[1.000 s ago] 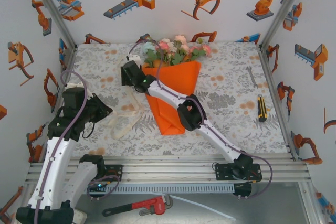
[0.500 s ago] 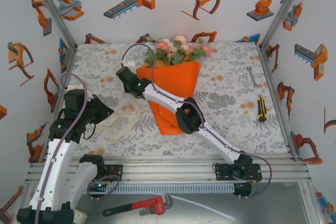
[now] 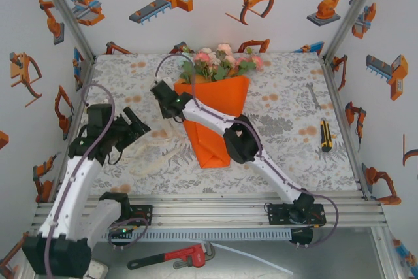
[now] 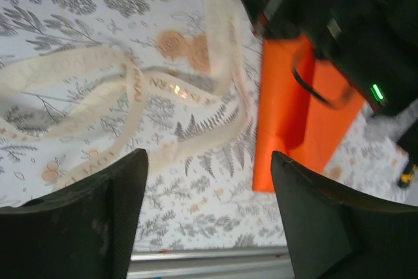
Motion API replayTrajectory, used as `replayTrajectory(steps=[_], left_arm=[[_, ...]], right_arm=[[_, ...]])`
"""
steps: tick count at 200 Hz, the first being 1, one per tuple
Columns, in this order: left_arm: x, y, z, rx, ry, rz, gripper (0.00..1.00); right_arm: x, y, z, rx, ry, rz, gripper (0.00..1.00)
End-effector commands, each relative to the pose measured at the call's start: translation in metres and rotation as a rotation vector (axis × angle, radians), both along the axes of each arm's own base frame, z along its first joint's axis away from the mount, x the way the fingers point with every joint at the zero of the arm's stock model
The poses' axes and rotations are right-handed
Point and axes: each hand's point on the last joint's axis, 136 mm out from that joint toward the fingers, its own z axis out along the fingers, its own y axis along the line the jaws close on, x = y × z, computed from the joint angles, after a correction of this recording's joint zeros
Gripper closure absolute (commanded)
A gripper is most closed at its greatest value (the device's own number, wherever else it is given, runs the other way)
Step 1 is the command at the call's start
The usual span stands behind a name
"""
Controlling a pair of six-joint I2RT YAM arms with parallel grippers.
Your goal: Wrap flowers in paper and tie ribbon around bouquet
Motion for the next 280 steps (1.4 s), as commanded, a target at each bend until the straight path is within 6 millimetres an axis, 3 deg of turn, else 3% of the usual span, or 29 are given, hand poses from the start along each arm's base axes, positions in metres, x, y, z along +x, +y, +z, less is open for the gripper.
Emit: replayTrajectory(steps=[1, 16, 34, 43, 69, 98, 122, 150, 162, 174, 181, 194, 207, 215, 227, 248, 264, 280], left_arm=[[0.055, 0.016, 0.006, 0.085, -0.05, 0.074, 0.38], [0.089, 0.012, -0.005, 0.075, -0.039, 0.083, 0.44], [0.127, 0.002, -0.026, 0.048, -0.019, 0.071, 0.51], [0.143, -0.004, -0.036, 0.05, 0.003, 0.054, 0.53], [0.185, -0.013, -0.063, 0.093, 0.036, 0.023, 0.55], [0.227, -0.013, -0.09, 0.187, 0.087, 0.001, 0.55], [0.247, -0.023, -0.108, 0.202, 0.109, -0.057, 0.55], [0.257, -0.024, -0.126, 0.232, 0.166, -0.088, 0.58], [0.261, -0.022, -0.131, 0.258, 0.173, -0.091, 0.65], [0.265, -0.023, -0.131, 0.271, 0.173, -0.111, 0.87], [0.267, -0.024, -0.124, 0.27, 0.165, -0.129, 1.0], [0.267, -0.035, -0.093, 0.232, 0.103, -0.17, 1.0], [0.259, -0.054, -0.039, 0.162, -0.009, -0.213, 1.0], [0.249, -0.073, 0.006, 0.107, -0.091, -0.253, 1.0], [0.226, -0.115, 0.068, 0.016, -0.192, -0.34, 1.0], [0.175, -0.218, 0.158, -0.149, -0.33, -0.523, 1.0], [0.137, -0.296, 0.194, -0.2, -0.412, -0.628, 1.0], [0.111, -0.366, 0.207, -0.231, -0.461, -0.691, 1.0]], right_arm=[[-0.032, 0.007, 0.057, 0.159, 0.008, 0.114, 1.0], [-0.041, -0.001, 0.089, 0.235, -0.026, 0.129, 0.93], [-0.049, -0.018, 0.112, 0.227, -0.052, 0.116, 0.7], [-0.051, -0.028, 0.125, 0.224, -0.071, 0.105, 0.64], [-0.066, -0.054, 0.155, 0.249, -0.115, 0.099, 0.61], [-0.084, -0.084, 0.174, 0.269, -0.151, 0.082, 0.6], [-0.093, -0.109, 0.185, 0.26, -0.192, 0.057, 0.59], [-0.1, -0.131, 0.19, 0.255, -0.22, 0.031, 0.57], [-0.104, -0.136, 0.193, 0.262, -0.223, 0.03, 0.57], [-0.107, -0.139, 0.197, 0.269, -0.224, 0.031, 0.57], [-0.108, -0.142, 0.198, 0.271, -0.226, 0.03, 0.57], [-0.111, -0.149, 0.198, 0.272, -0.228, 0.018, 0.57], [-0.113, -0.159, 0.201, 0.277, -0.237, -0.009, 0.57], [-0.113, -0.169, 0.206, 0.283, -0.251, -0.035, 0.57], [-0.112, -0.193, 0.214, 0.278, -0.283, -0.114, 0.57], [-0.11, -0.259, 0.236, 0.267, -0.366, -0.327, 0.56], [-0.117, -0.326, 0.252, 0.237, -0.445, -0.529, 0.55], [-0.136, -0.401, 0.262, 0.213, -0.518, -0.742, 0.53]])
